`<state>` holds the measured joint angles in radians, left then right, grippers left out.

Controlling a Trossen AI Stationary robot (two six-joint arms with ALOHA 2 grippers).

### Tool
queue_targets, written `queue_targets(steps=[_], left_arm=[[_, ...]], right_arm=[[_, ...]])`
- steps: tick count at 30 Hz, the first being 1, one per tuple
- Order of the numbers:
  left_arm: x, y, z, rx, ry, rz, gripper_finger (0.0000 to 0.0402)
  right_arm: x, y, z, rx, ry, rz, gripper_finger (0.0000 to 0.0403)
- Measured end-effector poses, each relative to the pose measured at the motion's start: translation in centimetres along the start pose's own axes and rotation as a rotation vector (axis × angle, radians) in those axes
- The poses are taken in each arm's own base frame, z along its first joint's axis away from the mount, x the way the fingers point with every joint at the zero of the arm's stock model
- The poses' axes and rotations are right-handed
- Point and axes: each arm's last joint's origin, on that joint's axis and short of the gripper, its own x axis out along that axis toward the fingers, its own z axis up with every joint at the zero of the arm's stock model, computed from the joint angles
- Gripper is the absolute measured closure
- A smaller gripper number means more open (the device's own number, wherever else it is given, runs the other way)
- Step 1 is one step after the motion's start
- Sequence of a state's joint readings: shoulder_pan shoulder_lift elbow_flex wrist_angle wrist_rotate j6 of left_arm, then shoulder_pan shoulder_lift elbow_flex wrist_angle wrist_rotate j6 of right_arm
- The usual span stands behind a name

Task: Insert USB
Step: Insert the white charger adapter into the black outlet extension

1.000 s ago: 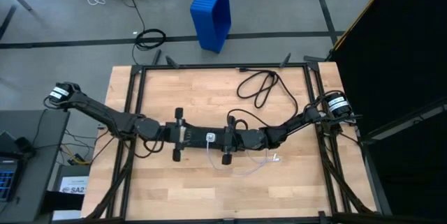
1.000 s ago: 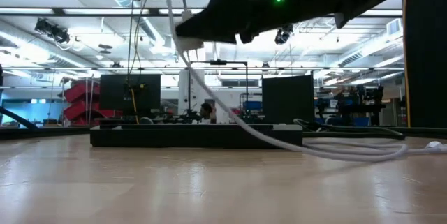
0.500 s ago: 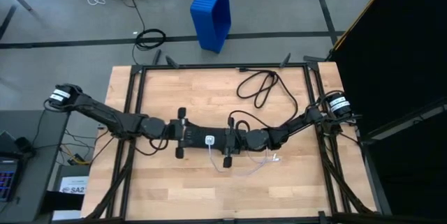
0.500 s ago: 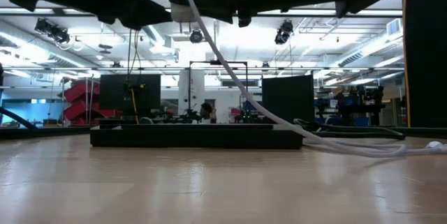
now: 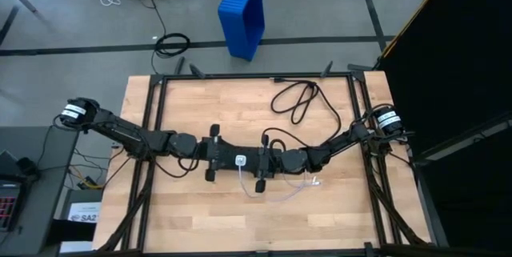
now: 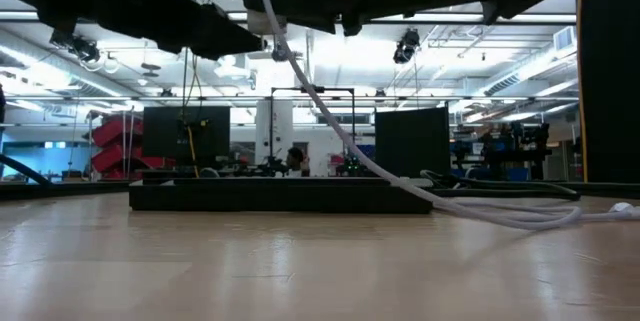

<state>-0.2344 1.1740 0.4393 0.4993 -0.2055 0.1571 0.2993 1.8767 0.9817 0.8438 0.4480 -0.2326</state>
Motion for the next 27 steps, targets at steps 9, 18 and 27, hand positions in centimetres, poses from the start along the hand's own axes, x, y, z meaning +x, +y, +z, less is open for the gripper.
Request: queue_targets(steps=[9, 18, 27], left_arm=[[0.0, -0.2, 0.7, -0.043, -0.086, -0.085, 0.0096], [1.1, -0.5, 0.4, -0.041, -0.125, -0.116, 0.0108], [2.0, -0.5, 0.9, -0.035, -0.162, -0.078, 0.0127]], right_arm=[[0.1, -0.1, -0.1, -0.001, 0.010, -0.007, 0.0289], [0.0, -0.1, 0.8, 0.037, -0.090, 0.055, 0.0289], [0.2, -0.4, 0.6, 0.069, -0.085, 0.080, 0.0289]])
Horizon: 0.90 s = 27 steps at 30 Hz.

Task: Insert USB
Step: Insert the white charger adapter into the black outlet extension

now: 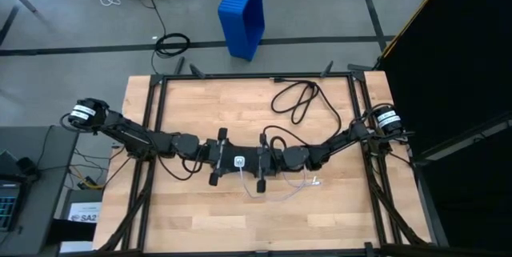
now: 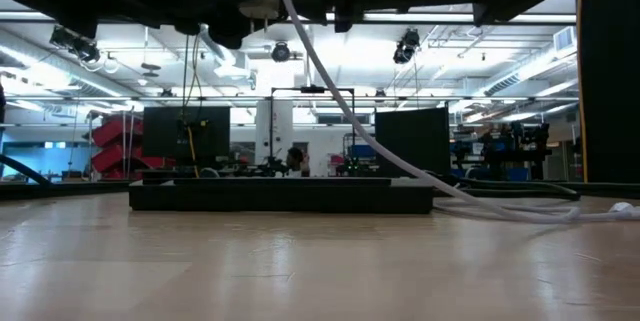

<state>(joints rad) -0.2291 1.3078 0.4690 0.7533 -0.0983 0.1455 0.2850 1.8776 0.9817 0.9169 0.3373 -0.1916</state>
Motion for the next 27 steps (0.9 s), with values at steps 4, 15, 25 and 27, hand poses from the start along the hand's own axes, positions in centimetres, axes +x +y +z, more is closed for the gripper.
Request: queue_targets(steps=[4, 15, 25, 27], left_arm=[[0.20, -0.02, -0.05, 0.001, 0.005, 0.001, 0.0141], [0.20, 0.17, -0.32, 0.040, 0.034, 0.024, 0.0217], [0.20, 0.20, -0.17, 0.040, 0.019, 0.031, 0.0266], [0.19, 0.20, -0.19, 0.049, 0.020, 0.035, 0.0271]], right_arm=[[0.00, 0.00, -0.04, 0.007, 0.004, 0.001, 0.0289], [0.00, -0.05, -0.01, 0.015, 0.000, -0.007, 0.0291], [0.02, -0.10, 0.03, 0.012, -0.001, -0.010, 0.0291], [0.02, -0.10, 0.01, 0.009, 0.001, -0.013, 0.0287]])
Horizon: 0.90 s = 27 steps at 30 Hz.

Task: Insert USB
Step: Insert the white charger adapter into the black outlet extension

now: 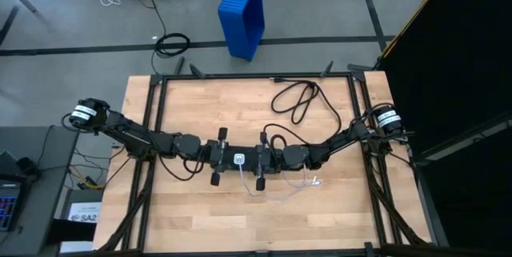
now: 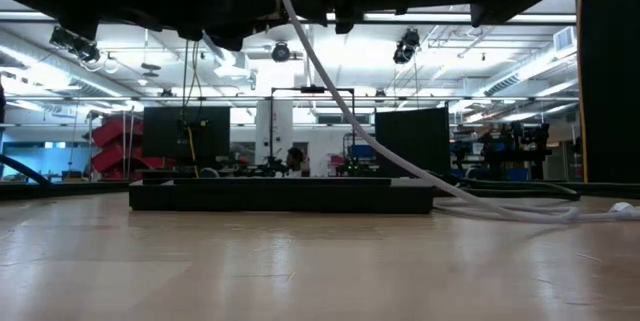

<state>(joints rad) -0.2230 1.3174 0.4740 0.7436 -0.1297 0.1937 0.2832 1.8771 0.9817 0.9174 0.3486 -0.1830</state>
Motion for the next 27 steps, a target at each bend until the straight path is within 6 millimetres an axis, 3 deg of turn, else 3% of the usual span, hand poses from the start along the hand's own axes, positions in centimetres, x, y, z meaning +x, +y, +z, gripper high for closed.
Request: queue_targets(steps=[10, 16, 21, 27], left_arm=[[0.0, 0.1, -0.3, 0.012, 0.037, 0.030, 0.0271], [0.0, 0.1, -0.4, 0.014, 0.052, 0.031, 0.0271], [0.0, 0.0, -0.6, 0.014, 0.071, 0.029, 0.0271], [0.0, 0.1, -0.7, 0.013, 0.077, 0.033, 0.0271]], right_arm=[[-0.3, 0.5, 0.1, -0.041, 0.023, -0.088, 0.0221], [-0.9, 1.5, 0.6, -0.116, 0.016, -0.156, 0.0202], [-1.2, 1.9, 0.8, -0.145, 0.026, -0.208, 0.0215], [-0.9, 1.3, 0.2, -0.100, 0.072, -0.210, 0.0270]])
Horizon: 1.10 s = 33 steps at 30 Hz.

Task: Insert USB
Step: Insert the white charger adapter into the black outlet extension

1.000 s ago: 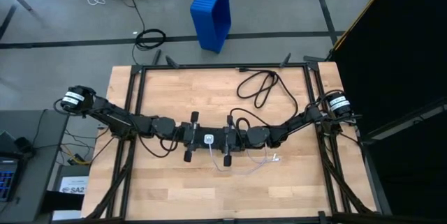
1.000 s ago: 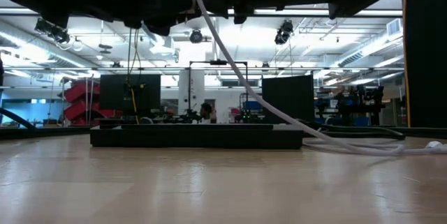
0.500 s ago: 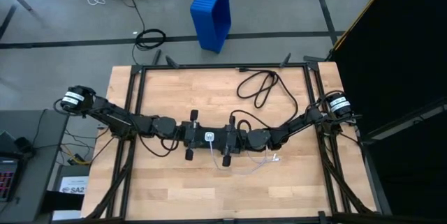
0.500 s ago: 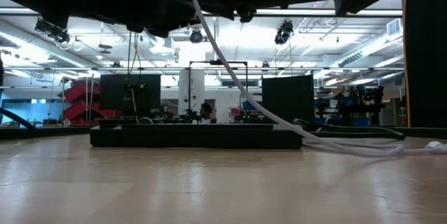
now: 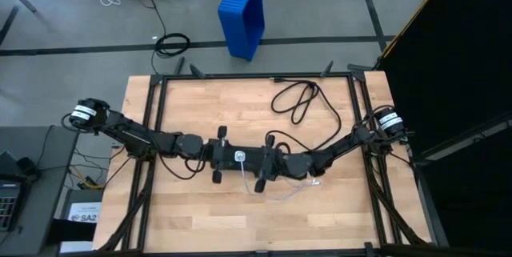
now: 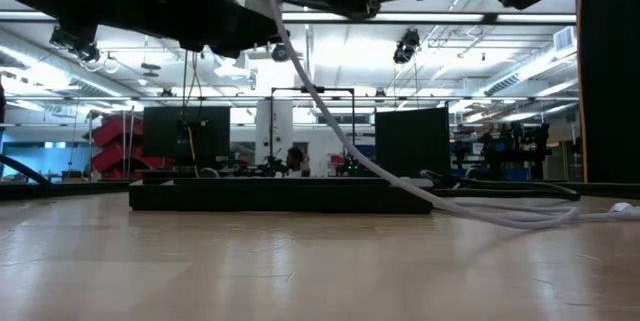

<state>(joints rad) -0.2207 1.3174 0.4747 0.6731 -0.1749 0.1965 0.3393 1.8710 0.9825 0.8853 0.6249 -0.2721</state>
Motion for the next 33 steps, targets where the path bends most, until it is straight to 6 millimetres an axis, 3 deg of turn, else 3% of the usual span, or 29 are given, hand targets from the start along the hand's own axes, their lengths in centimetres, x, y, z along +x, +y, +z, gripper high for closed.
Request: queue_targets(steps=[10, 20, 24, 33], left_arm=[[0.0, -0.1, -0.3, -0.009, 0.026, -0.017, 0.0271], [0.0, -0.1, -0.4, -0.006, 0.039, -0.014, 0.0272], [0.0, -0.1, -0.5, -0.005, 0.053, -0.015, 0.0272], [0.0, -0.2, -0.7, 0.002, 0.097, -0.031, 0.0272]], right_arm=[[0.7, -0.7, -0.5, 0.059, 0.008, 0.099, 0.0312], [0.6, -0.5, -0.7, 0.046, 0.029, 0.121, 0.0400], [0.4, -0.8, -0.4, 0.047, 0.056, 0.114, 0.0375], [-0.4, -1.4, 0.8, 0.108, 0.092, 0.110, 0.0243]])
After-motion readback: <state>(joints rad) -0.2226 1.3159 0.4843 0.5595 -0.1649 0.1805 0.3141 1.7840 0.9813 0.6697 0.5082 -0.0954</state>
